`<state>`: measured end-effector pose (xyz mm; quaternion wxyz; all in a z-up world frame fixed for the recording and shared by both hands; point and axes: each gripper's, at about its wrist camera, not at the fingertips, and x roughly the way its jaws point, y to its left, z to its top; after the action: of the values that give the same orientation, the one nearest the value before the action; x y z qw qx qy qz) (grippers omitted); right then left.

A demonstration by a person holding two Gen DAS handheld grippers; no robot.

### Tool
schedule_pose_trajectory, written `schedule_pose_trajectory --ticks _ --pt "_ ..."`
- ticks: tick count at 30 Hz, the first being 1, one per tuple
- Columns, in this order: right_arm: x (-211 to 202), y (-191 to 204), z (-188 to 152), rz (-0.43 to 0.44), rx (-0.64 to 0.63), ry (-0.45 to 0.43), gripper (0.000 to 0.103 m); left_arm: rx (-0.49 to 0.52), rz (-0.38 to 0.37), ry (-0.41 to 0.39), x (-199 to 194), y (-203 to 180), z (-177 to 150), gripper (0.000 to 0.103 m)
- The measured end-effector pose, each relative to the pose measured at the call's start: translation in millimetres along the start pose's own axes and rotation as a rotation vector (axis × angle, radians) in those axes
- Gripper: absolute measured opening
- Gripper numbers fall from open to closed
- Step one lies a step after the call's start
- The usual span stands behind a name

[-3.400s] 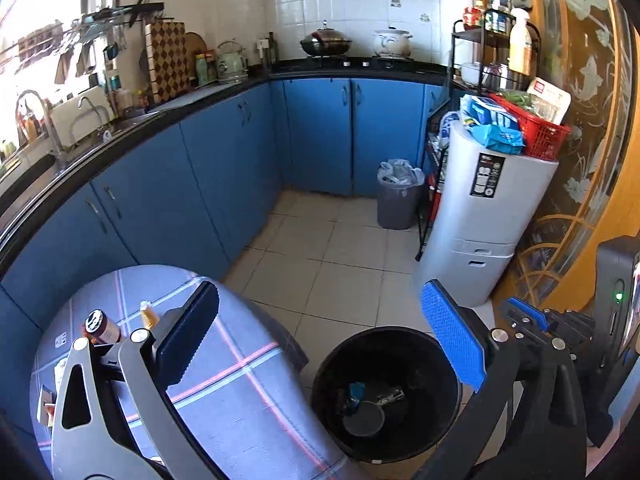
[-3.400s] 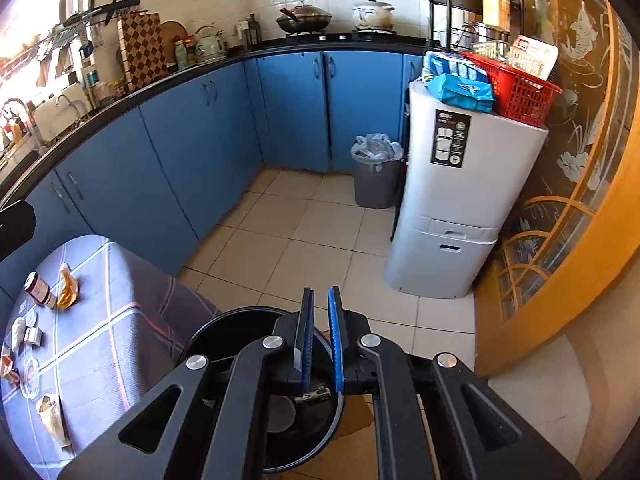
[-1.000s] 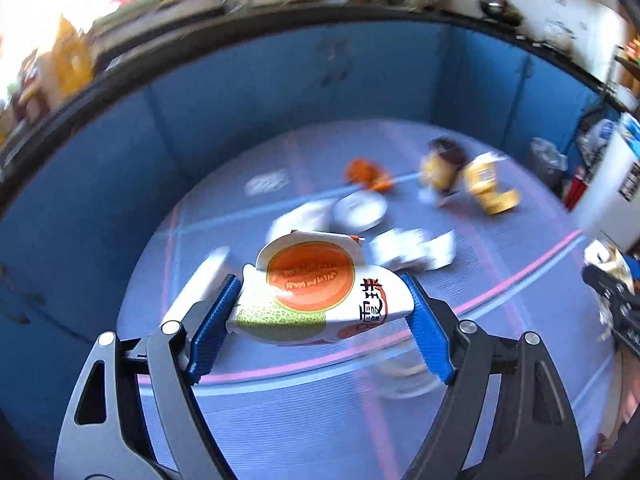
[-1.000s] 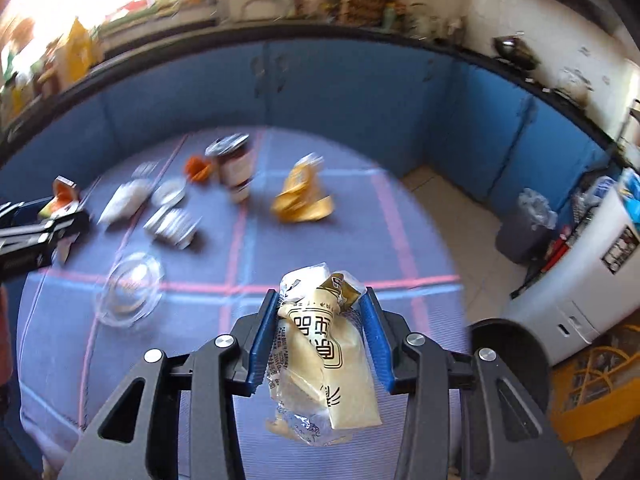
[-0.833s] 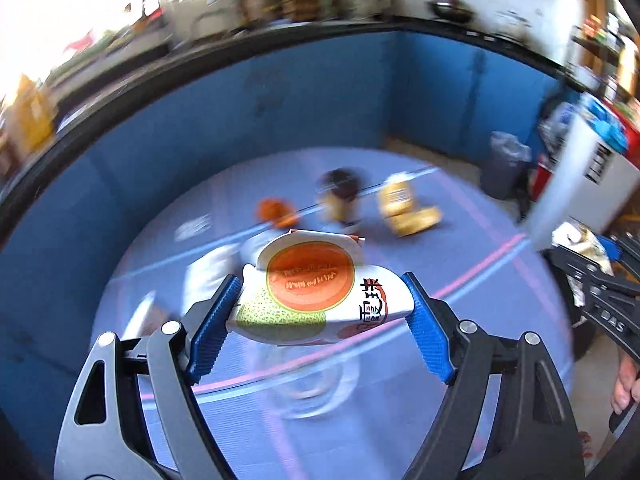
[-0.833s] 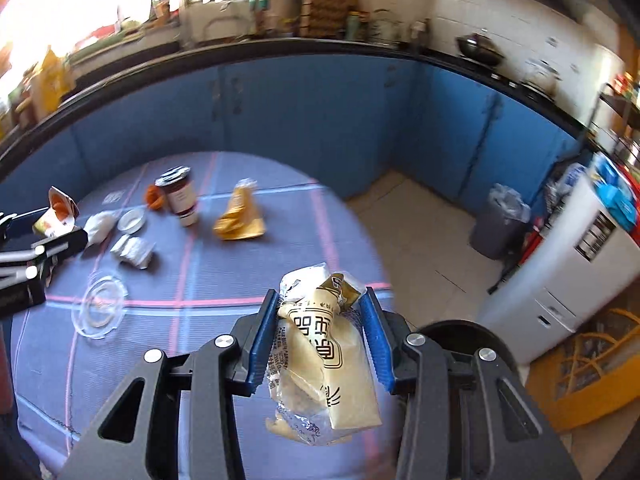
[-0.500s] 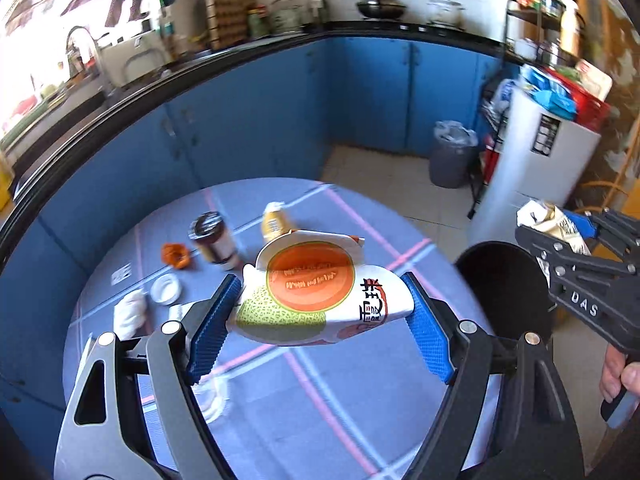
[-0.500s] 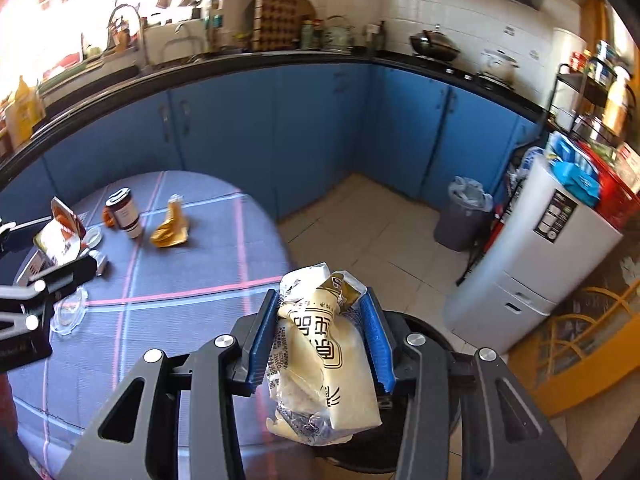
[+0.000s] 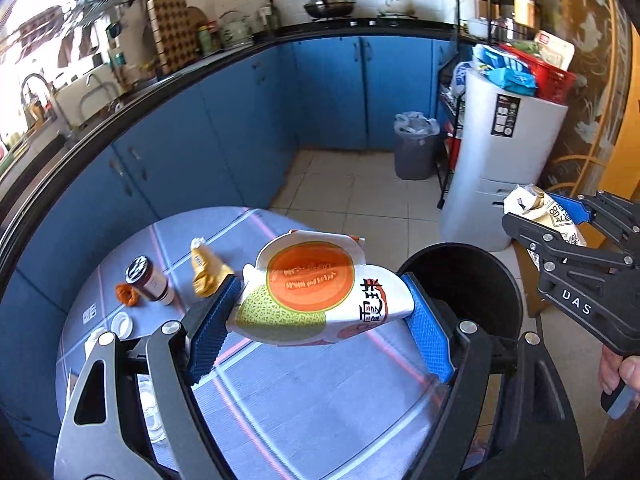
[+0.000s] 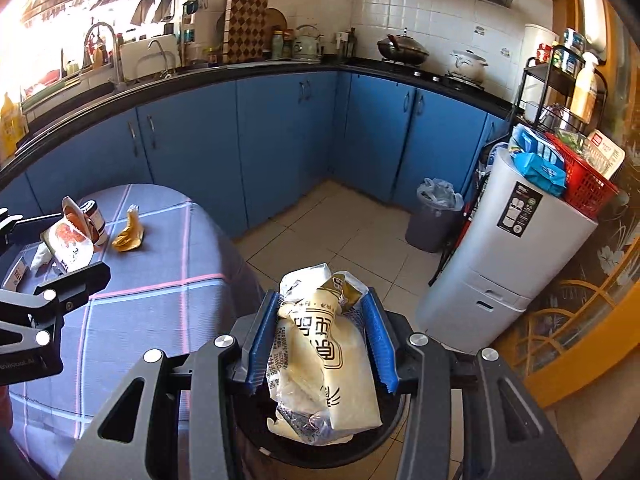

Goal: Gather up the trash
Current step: 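Carry both items over the black bin and open both tools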

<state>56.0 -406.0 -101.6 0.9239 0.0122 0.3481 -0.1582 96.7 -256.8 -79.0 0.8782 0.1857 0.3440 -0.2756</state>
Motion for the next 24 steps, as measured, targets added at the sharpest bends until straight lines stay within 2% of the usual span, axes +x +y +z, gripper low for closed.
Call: schedule_pose_trajectory --ticks 7,24 --pt "-1.7 -18.7 -2.1 -0.003 0.025 0.001 0.043 0.039 -0.011 -0.003 2.4 -19.9 8.7 0.079" --pt "-4.1 -26.8 -1.6 0.018 0.027 -0.003 0.043 0.066 -0.036 -0.001 10.9 -42.3 22.8 0.079"
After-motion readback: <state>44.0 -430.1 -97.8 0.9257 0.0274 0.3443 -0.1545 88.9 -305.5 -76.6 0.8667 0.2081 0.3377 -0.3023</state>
